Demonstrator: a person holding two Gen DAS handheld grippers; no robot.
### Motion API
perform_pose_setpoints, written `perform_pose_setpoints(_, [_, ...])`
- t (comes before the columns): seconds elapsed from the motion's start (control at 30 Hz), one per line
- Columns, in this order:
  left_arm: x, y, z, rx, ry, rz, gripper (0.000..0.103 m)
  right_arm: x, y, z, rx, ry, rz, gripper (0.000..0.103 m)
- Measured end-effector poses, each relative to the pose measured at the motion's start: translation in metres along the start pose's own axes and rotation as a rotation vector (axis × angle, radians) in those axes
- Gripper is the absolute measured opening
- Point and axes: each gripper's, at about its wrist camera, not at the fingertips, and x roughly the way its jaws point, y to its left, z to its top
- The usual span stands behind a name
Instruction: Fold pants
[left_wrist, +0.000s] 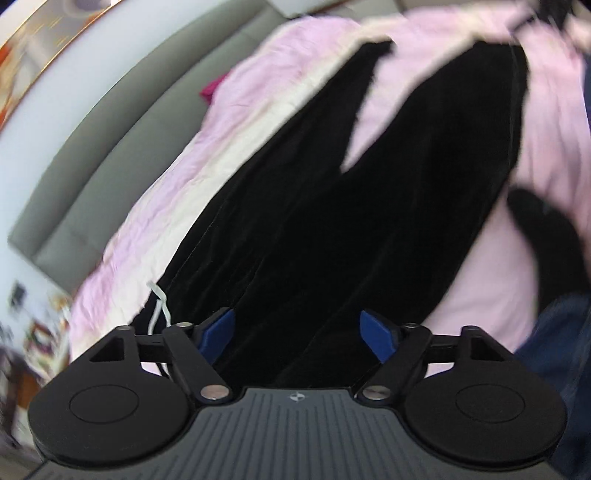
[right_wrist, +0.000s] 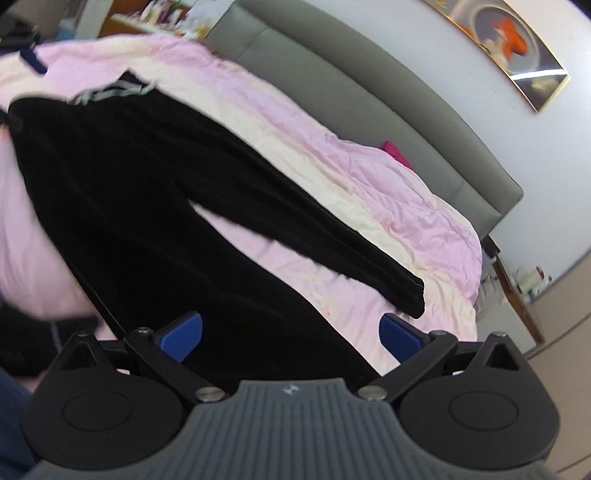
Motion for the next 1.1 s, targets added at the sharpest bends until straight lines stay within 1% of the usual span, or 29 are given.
perform_pose_setpoints(0.07, [0.010, -0.009, -0.014, 0.087, -0.004, -0.039, 0.086, 0.014, -0.011, -0.022, 0.006, -0.022, 0.033, 0.098])
perform_pose_setpoints(0.13, [0.019, -0.012, -0.026, 0.143, 0.022, -0.084, 0.086, 0.030, -0.025, -0.042, 0.039, -0.020, 0.080, 0.097])
perform_pose_setpoints(0.17, [0.024, -0.013, -0.031, 0.166, 0.042, -0.091, 0.086, 0.040, -0.028, -0.054, 0.036, 0.004, 0.093, 0.093])
perform_pose_setpoints(0.2, [0.028, -0.014, -0.037, 0.189, 0.056, -0.093, 0.086, 0.050, -0.030, -0.065, 0.004, 0.029, 0.088, 0.089])
perform_pose_setpoints(0.27, [0.035, -0.013, -0.050, 0.233, 0.078, -0.092, 0.086, 0.066, -0.028, -0.086, -0.107, 0.074, 0.053, 0.072])
perform_pose_setpoints(0.3, [0.038, -0.010, -0.054, 0.253, 0.084, -0.101, 0.086, 0.071, -0.026, -0.098, -0.166, 0.081, 0.048, 0.070])
perform_pose_setpoints(0.37, [0.040, -0.007, -0.060, 0.276, 0.080, -0.148, 0.086, 0.079, -0.023, -0.117, -0.237, 0.095, 0.057, 0.070])
perform_pose_setpoints(0.43, [0.044, -0.005, -0.063, 0.285, 0.084, -0.200, 0.086, 0.087, -0.023, -0.128, -0.264, 0.116, 0.086, 0.070])
perform_pose_setpoints(0.5, [0.052, -0.006, -0.064, 0.319, 0.103, -0.201, 0.086, 0.095, -0.022, -0.137, -0.280, 0.131, 0.111, 0.069])
perform_pose_setpoints(0.57, [0.062, -0.010, -0.071, 0.364, 0.128, -0.188, 0.086, 0.105, -0.020, -0.146, -0.301, 0.149, 0.136, 0.065])
perform_pose_setpoints(0.63, [0.070, -0.011, -0.079, 0.391, 0.146, -0.189, 0.086, 0.114, -0.015, -0.155, -0.352, 0.164, 0.145, 0.063])
perform_pose_setpoints(0.67, [0.071, -0.009, -0.083, 0.390, 0.146, -0.200, 0.086, 0.118, -0.011, -0.160, -0.381, 0.170, 0.149, 0.061])
perform_pose_setpoints(0.73, [0.071, 0.000, -0.087, 0.365, 0.130, -0.232, 0.087, 0.124, -0.005, -0.170, -0.423, 0.166, 0.152, 0.060])
perform_pose_setpoints(0.77, [0.071, 0.005, -0.089, 0.362, 0.121, -0.237, 0.091, 0.126, -0.003, -0.175, -0.446, 0.150, 0.142, 0.060])
perform_pose_setpoints(0.8, [0.072, 0.007, -0.092, 0.372, 0.117, -0.228, 0.092, 0.127, -0.001, -0.178, -0.465, 0.135, 0.127, 0.060])
perform_pose_setpoints(0.87, [0.077, 0.009, -0.098, 0.408, 0.116, -0.185, 0.093, 0.132, 0.003, -0.184, -0.507, 0.098, 0.080, 0.061])
perform_pose_setpoints(0.9, [0.080, 0.009, -0.102, 0.417, 0.122, -0.167, 0.093, 0.130, 0.008, -0.188, -0.536, 0.075, 0.043, 0.061])
perform_pose_setpoints(0.93, [0.082, 0.011, -0.104, 0.410, 0.128, -0.158, 0.093, 0.132, 0.009, -0.191, -0.570, 0.053, 0.004, 0.060])
perform_pose_setpoints(1.0, [0.086, 0.014, -0.104, 0.355, 0.137, -0.164, 0.094, 0.136, 0.015, -0.200, -0.663, 0.000, -0.099, 0.060])
perform_pose_setpoints(1.03, [0.089, 0.016, -0.104, 0.331, 0.141, -0.165, 0.094, 0.139, 0.018, -0.205, -0.696, -0.015, -0.136, 0.059])
perform_pose_setpoints(1.1, [0.089, 0.017, -0.107, 0.333, 0.120, -0.156, 0.095, 0.144, 0.023, -0.214, -0.731, -0.038, -0.179, 0.059])
